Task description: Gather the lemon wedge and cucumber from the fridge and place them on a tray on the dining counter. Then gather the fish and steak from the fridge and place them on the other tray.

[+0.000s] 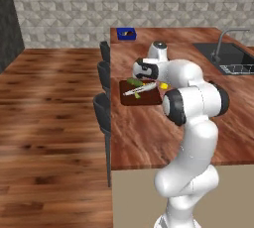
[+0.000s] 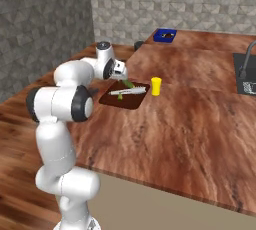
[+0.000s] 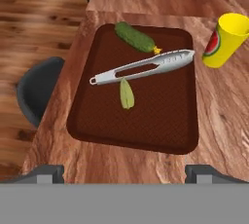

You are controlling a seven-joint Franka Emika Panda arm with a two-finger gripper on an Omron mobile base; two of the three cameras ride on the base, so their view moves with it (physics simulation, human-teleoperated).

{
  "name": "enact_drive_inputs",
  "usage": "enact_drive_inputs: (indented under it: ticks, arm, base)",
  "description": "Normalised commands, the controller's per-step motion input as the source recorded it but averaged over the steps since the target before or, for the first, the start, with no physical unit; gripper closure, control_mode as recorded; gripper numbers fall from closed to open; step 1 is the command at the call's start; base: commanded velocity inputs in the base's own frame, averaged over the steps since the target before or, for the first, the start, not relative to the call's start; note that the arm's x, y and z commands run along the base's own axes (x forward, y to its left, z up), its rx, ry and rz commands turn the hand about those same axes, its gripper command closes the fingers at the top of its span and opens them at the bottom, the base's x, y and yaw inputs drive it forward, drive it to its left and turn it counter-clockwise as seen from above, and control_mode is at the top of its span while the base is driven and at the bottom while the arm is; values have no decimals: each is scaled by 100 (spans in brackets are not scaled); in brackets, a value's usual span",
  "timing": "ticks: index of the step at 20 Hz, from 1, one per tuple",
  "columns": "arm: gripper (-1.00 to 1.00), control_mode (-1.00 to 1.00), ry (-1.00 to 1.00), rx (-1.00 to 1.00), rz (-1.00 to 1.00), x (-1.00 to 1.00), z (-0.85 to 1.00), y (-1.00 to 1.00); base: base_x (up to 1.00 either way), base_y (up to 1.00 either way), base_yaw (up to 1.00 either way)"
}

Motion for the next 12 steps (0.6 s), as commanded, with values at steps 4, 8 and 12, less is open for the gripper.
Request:
enact_drive_inputs:
  ticks: [4, 8, 12]
  arm:
    - [-100, -100, 0, 0, 0, -100, 43, 0]
    - [-100, -100, -2, 0, 0, -100, 39, 0]
    - [-100, -100, -6, 0, 0, -100, 31, 0]
  base:
    - [0, 0, 0]
    - [0, 0, 0]
    - [0, 0, 0]
